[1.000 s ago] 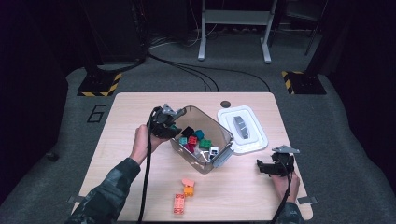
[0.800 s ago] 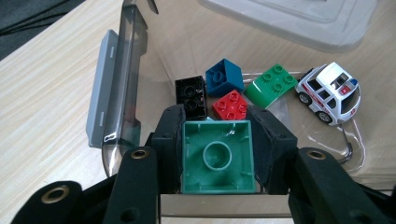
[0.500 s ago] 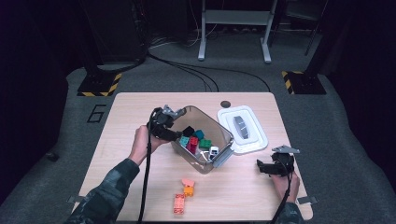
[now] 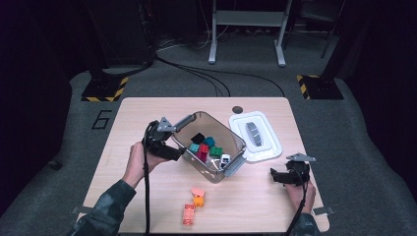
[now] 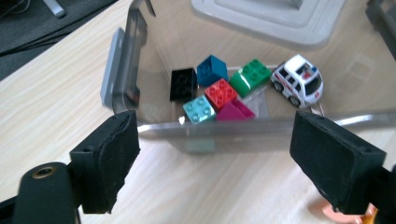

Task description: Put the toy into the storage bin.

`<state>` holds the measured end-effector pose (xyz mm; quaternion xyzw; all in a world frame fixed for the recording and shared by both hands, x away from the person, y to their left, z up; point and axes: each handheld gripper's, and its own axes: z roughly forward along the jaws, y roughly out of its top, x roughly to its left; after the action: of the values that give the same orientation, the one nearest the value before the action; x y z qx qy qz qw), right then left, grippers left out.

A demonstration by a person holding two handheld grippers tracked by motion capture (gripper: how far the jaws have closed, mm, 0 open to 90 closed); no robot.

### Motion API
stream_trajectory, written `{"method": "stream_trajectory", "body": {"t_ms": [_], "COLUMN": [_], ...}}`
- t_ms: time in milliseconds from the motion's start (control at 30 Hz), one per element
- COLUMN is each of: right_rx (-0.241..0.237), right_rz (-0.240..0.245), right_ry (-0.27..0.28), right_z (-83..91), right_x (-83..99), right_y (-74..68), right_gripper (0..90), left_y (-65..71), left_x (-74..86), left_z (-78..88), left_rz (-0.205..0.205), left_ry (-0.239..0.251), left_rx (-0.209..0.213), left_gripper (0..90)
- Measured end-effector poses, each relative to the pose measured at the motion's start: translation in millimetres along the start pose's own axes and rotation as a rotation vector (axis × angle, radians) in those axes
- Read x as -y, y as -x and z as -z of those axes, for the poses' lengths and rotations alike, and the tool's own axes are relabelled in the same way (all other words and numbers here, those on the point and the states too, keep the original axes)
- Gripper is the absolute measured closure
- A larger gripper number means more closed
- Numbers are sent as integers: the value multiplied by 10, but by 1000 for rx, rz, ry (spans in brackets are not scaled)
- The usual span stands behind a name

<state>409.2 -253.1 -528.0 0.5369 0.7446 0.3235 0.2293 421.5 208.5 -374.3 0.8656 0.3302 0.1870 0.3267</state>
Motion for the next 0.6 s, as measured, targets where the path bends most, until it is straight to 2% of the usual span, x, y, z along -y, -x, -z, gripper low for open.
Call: {"method": "stream_trajectory", "body": {"t_ms": [200,333,600], "right_rx": [0,0,0], "right_rz": [0,0,0], "right_ry": [0,0,0], "right_z": [0,0,0], "right_x": [0,0,0], "right_y": [0,0,0], "right_gripper": [64,64,64], "left_y": [96,196,446], "left_x": [236,398,675], "left_z": [32,-3,-143], "left_rz": [17,30,51], "left_ry": [-1,-21,-60], "left_rx": [8,23,85], "left_gripper": [132,130,124]}}
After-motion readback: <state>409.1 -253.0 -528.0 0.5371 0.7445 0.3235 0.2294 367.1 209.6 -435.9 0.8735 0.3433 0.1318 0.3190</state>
